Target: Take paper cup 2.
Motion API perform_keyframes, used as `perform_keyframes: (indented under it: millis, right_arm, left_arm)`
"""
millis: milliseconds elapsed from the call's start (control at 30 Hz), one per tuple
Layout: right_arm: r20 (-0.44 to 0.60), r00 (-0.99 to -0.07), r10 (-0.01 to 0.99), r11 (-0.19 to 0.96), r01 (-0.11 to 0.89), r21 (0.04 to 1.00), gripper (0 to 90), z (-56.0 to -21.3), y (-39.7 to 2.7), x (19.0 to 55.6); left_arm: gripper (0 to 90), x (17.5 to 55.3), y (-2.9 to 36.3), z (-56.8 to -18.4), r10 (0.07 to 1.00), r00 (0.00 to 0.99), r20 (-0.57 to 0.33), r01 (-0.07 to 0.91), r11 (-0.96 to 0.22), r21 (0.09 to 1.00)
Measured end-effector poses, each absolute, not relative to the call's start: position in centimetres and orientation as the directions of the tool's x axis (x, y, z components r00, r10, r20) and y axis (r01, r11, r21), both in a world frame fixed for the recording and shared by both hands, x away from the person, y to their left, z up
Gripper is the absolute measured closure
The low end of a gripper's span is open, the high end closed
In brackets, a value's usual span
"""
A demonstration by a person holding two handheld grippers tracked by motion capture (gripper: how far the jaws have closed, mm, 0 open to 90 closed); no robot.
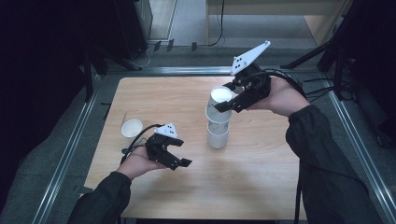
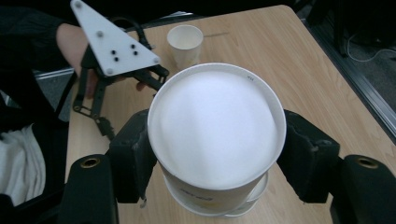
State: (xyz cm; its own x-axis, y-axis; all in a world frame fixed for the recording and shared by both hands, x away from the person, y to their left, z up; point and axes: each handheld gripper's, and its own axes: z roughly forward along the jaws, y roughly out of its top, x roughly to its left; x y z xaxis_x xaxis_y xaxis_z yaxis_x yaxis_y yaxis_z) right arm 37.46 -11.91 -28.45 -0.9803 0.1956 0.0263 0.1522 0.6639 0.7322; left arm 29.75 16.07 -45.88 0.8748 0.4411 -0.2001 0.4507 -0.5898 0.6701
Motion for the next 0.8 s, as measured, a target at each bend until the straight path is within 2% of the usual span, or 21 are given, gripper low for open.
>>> perform_keyframes:
  millis: [300,733,800]
  right_arm:
    - [0.049,-0.988,0.146,0.665,0.135,0.734,34.0,-29.9,-12.7,35.0]
    - [0.126,-0.981,0.147,0.643,0.192,0.742,34.1,-35.8,-13.8,33.3]
    - [0.116,-0.984,0.135,0.637,0.176,0.750,34.3,-36.7,-13.9,32.9]
  left_arm:
    - [14.5,29.7,16.3,-45.7,0.422,0.882,-0.208,0.440,-0.582,0.684]
    - [14.9,29.7,16.5,-45.6,0.419,0.884,-0.209,0.435,-0.568,0.699]
    - [14.9,29.7,16.5,-45.6,0.416,0.884,-0.214,0.435,-0.562,0.704]
